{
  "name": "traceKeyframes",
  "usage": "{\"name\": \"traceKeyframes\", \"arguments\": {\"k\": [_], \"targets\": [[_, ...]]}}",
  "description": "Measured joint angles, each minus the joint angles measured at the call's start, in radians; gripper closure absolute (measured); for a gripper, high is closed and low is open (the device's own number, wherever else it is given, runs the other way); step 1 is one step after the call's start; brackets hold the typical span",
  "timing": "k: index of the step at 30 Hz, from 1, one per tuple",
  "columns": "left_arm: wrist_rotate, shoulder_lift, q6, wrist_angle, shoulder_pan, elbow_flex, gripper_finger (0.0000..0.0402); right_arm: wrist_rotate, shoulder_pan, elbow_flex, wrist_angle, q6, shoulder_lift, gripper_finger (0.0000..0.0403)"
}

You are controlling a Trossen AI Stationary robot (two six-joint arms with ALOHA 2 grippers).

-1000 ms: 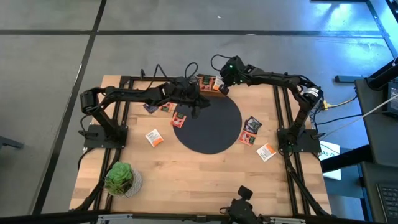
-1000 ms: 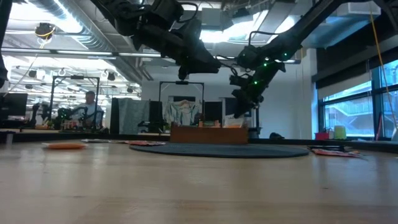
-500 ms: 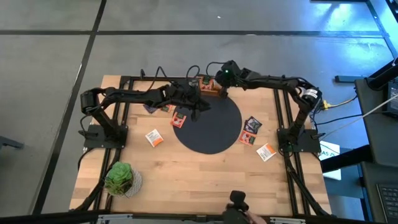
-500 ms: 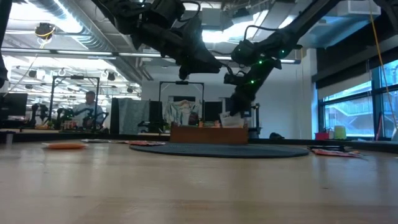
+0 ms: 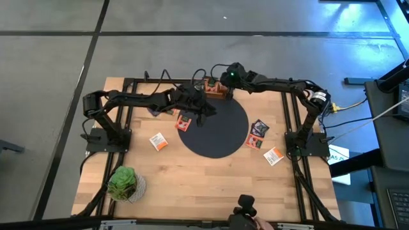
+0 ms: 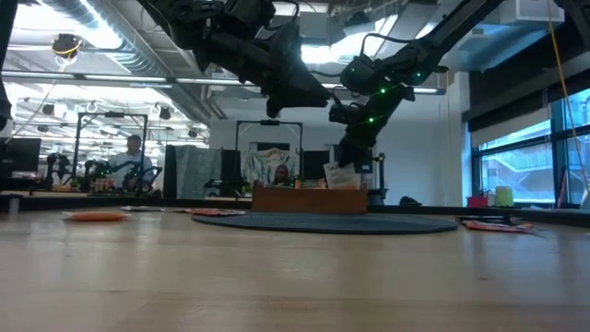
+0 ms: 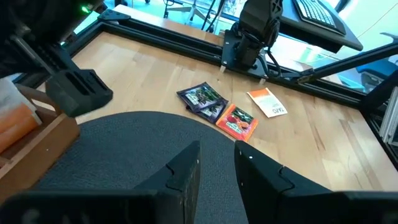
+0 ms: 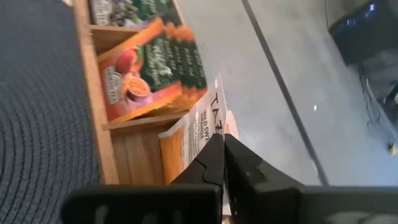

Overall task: Pick & Place Tea
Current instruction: Put the white tea bag into the right section of the wooden organizer, then put the orange tea bag into the middle section of the wooden organizer

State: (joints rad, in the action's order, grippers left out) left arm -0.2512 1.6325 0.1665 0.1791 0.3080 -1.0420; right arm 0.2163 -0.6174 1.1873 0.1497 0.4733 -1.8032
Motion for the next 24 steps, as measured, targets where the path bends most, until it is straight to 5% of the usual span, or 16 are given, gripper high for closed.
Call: {"name": "traceKeyframes", "arguments": {"k": [11, 17, 24], "targets": [[0.005, 0.0, 0.003, -0.012, -0.002, 0.0, 0.0306, -0.023, -0.014, -0.001, 0.024, -0.025, 0.0, 0.0393], [0.007, -0.001, 0.004, -0.142, -0.002, -0.001, 0.0306, -0.077, -0.015, -0.001, 0.046, -0.027, 0.0, 0.034], [0.095, -0.019, 0.046, -0.246, -0.031, 0.0, 0.0306, 0.215, -0.016, -0.001, 0.044, -0.027, 0.0, 0.0265]]}}
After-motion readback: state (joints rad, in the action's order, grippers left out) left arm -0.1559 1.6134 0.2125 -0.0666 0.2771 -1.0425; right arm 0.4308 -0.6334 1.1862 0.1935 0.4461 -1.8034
